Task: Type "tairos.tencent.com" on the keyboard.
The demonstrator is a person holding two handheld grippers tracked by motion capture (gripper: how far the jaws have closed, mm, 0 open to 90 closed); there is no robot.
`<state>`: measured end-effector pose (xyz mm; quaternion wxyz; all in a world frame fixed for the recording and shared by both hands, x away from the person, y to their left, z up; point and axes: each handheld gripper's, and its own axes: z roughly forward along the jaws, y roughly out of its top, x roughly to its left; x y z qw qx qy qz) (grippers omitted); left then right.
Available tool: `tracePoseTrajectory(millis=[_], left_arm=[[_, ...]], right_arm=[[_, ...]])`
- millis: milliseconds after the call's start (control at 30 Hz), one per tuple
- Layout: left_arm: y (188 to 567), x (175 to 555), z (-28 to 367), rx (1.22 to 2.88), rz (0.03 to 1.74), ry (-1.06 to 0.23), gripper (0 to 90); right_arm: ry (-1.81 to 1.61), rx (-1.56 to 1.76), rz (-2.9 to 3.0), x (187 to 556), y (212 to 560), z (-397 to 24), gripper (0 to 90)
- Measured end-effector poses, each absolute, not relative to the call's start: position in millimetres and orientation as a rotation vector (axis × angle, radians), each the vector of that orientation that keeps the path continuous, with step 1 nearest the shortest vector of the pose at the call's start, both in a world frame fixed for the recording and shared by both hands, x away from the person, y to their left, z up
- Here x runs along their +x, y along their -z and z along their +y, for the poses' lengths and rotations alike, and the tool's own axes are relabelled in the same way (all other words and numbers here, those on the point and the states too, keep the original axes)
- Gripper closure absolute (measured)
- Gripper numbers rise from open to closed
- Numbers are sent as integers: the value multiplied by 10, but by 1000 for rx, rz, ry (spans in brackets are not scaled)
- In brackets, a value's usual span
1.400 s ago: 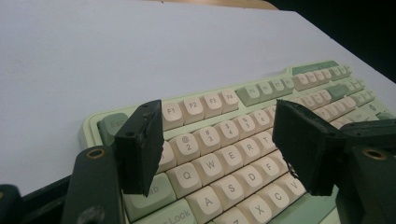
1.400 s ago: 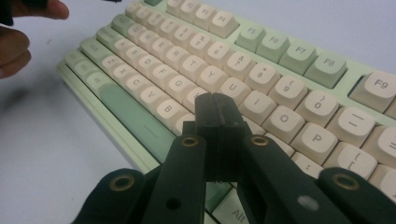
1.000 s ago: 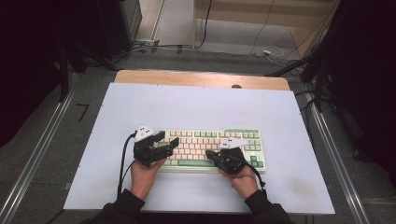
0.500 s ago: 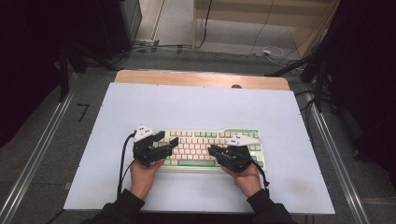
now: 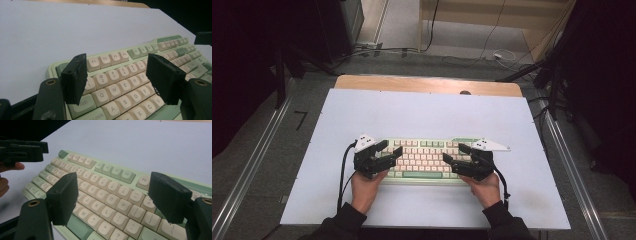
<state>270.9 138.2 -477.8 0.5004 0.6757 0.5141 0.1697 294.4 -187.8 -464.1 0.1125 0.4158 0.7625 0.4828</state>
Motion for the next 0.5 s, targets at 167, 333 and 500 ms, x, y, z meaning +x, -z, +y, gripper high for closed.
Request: tracePoseTrajectory(millis=[167, 333, 500], left_arm=[[4772, 2706, 1388, 1630, 1249, -423, 316], [4770, 2700, 1385, 1629, 1258, -442, 286], [4769, 2693, 1380, 1630, 1268, -452, 262]], right_arm=[[-1409, 1227, 2232, 2954, 4649, -1907, 207], [-1400, 1235, 2226, 2961, 4655, -1929, 193], [-1390, 1240, 2219, 2964, 4658, -1953, 178]])
